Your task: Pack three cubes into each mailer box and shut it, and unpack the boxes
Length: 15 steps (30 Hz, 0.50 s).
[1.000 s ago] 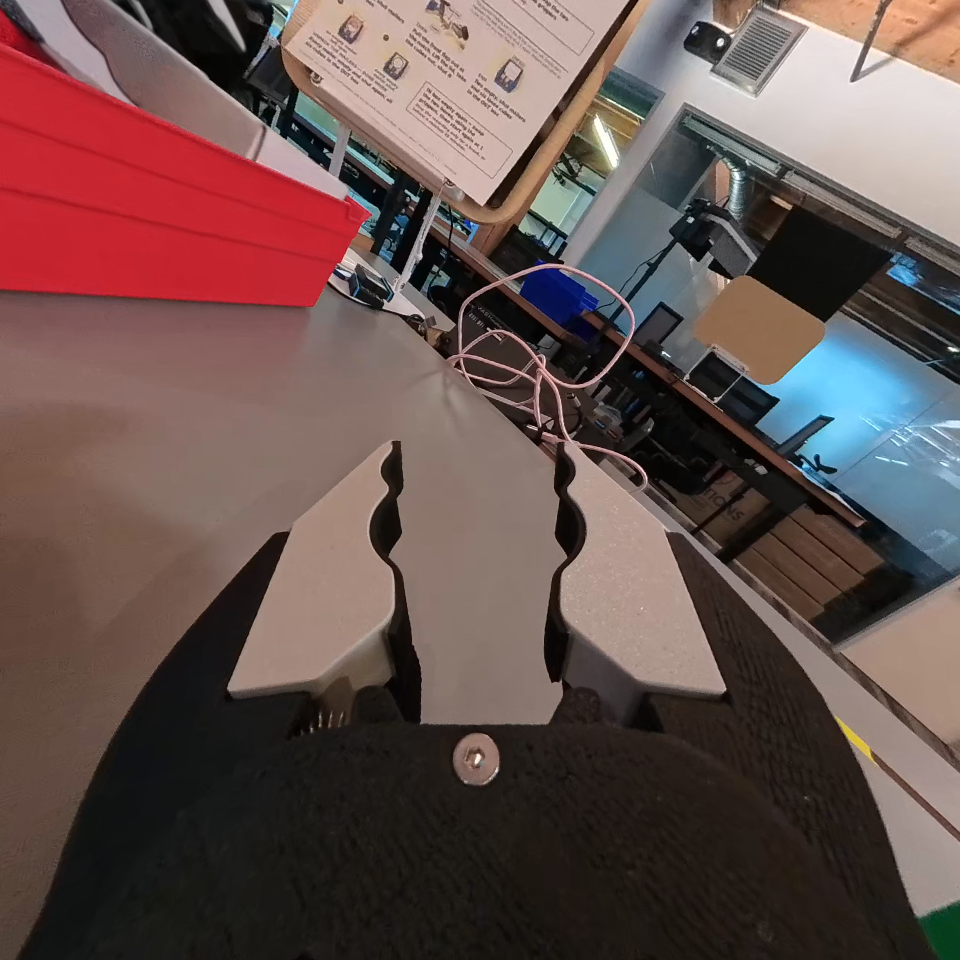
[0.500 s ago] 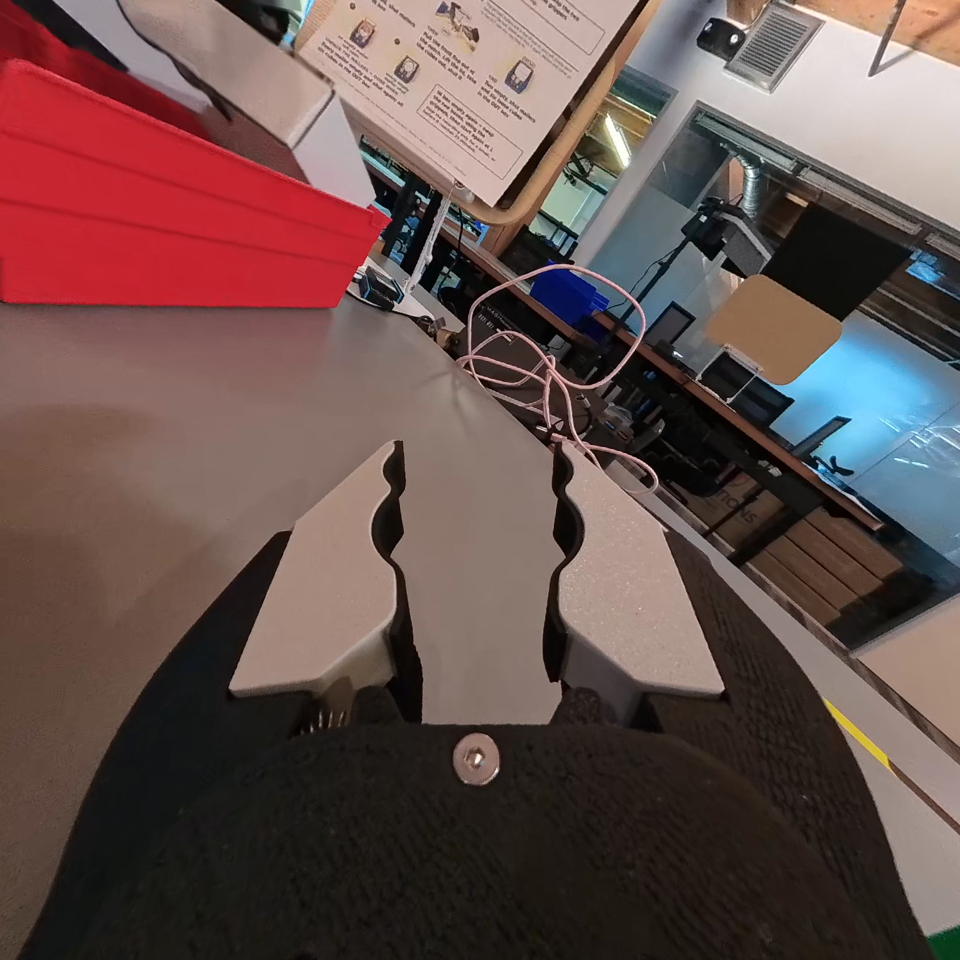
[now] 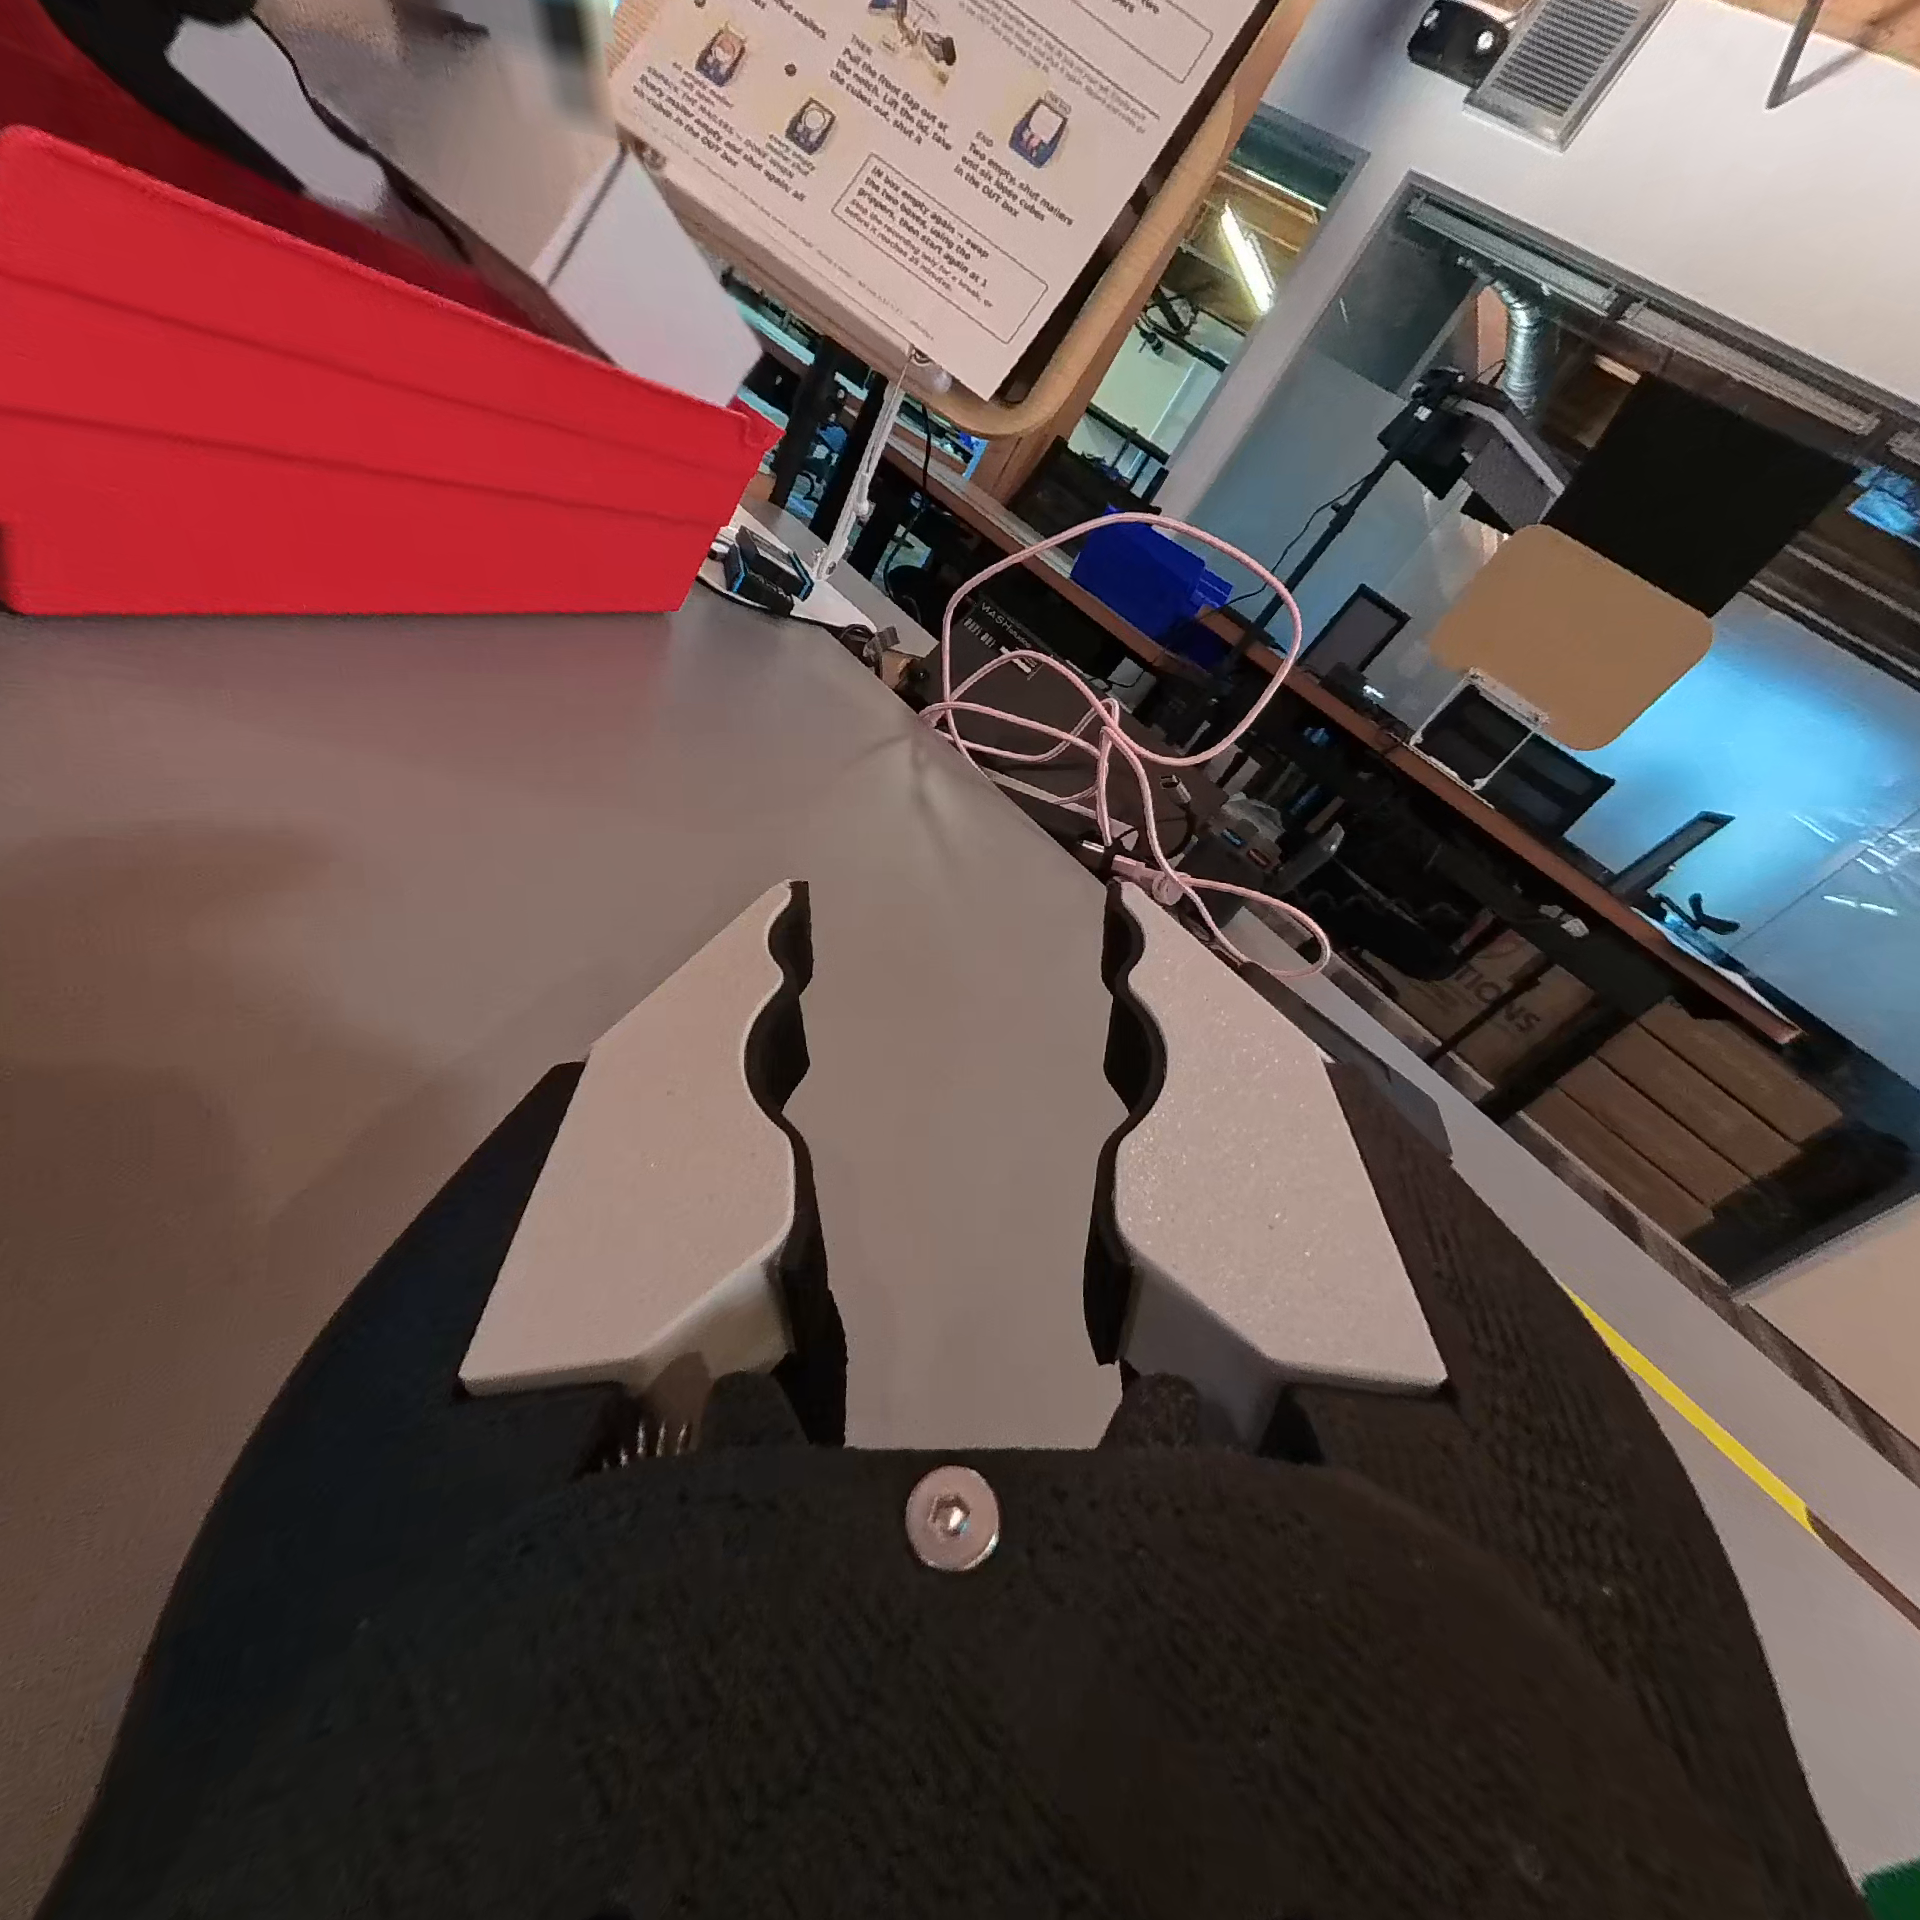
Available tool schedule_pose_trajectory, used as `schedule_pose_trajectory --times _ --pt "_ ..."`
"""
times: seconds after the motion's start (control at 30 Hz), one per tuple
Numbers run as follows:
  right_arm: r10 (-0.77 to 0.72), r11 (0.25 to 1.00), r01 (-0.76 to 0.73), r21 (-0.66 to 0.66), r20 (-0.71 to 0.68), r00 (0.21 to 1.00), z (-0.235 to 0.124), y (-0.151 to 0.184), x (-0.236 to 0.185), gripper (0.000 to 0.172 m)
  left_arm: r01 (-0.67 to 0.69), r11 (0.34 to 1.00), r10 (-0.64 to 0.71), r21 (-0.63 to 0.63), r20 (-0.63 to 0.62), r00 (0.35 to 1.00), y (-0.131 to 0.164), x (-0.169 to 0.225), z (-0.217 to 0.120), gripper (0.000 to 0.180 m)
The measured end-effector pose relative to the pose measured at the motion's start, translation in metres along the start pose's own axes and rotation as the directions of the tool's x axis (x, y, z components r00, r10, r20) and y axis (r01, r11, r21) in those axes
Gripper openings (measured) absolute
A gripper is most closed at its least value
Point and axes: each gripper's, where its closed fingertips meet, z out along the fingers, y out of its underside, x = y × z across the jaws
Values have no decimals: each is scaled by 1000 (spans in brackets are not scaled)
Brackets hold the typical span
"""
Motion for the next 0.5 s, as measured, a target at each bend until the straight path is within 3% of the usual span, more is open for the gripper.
schedule_pose_trajectory --times 0.13,0.23,0.3,0.37,0.43,0.5 --pt "-9 1000 9 12 -27 1000 -2 -2 8 54 98 995 -101 22 194 976 -12 -47 -27 62" --pt "-41 999 43 33 -80 996 -5 -5 25 52 134 983 -168 125 329 929 -59 -87 -64 62" --pt "-38 999 41 28 -100 994 -7 1 39 49 222 946 -293 238 327 899 -107 -100 -87 62" --pt "-5 999 10 37 -145 989 -11 9 62 45 332 867 -414 372 164 896 -178 -84 -103 63" --pt "32 998 -21 57 -205 978 -20 17 89 44 302 847 -384 437 113 916 -243 -61 -114 63" --pt "43 998 -26 65 -272 961 -29 28 114 44 232 855 -329 464 138 934 -292 -38 -117 63"
